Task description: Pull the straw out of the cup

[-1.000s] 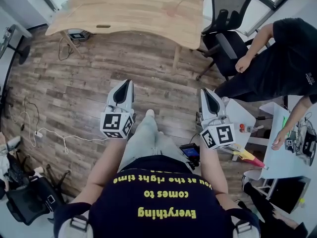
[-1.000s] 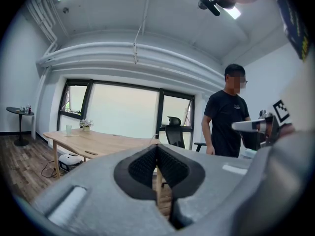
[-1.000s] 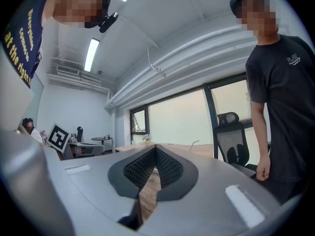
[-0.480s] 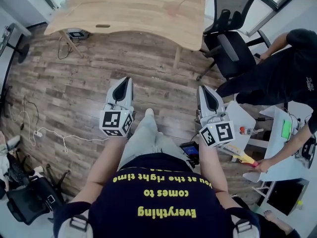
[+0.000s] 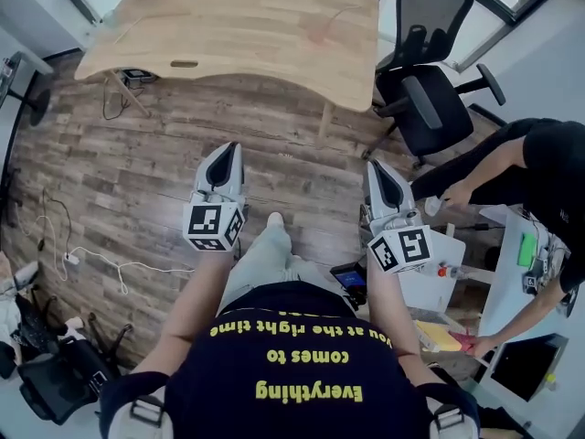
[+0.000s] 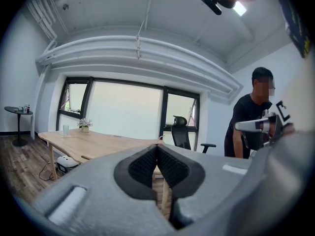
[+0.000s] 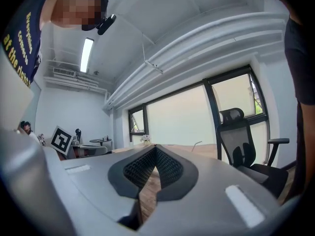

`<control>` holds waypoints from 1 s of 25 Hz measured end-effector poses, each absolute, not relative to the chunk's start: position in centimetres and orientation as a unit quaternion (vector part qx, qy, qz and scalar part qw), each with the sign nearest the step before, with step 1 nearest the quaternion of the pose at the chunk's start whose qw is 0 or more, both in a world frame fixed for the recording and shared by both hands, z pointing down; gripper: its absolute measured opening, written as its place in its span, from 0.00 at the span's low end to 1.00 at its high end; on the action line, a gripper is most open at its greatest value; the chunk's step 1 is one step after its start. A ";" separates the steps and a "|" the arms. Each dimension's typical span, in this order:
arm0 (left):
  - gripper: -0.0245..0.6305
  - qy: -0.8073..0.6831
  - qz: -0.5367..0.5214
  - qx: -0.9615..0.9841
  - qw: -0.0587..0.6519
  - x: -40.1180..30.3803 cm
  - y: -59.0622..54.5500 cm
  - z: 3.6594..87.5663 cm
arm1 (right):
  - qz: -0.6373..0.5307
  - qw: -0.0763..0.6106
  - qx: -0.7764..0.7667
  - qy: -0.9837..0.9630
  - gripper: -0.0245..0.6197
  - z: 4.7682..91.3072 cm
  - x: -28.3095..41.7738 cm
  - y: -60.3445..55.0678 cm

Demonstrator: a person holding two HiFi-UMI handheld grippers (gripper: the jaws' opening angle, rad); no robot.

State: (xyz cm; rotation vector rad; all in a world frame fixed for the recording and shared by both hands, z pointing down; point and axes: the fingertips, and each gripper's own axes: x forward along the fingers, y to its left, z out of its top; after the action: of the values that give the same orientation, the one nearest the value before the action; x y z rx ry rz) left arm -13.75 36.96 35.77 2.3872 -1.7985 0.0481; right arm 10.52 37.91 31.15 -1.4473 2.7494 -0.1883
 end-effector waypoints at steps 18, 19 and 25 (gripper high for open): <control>0.04 -0.577 0.017 0.813 0.082 -17.2 22.8 36.3 | -0.061 0.015 -0.482 0.874 0.05 31.1 6.5 24.5; 0.04 -0.576 0.017 0.813 0.082 -17.3 22.4 36.3 | -0.062 0.014 -0.482 0.874 0.05 31.2 6.4 24.2; 0.04 -0.574 0.021 0.814 0.088 -17.9 21.0 36.8 | -0.070 0.012 -0.486 0.871 0.05 31.5 6.4 22.5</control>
State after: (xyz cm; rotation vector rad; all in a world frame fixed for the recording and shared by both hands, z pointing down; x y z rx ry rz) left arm -17.86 20.99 36.80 2.4225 -1.7083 0.0634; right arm 6.35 22.54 31.54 -1.5164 2.7157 -0.2168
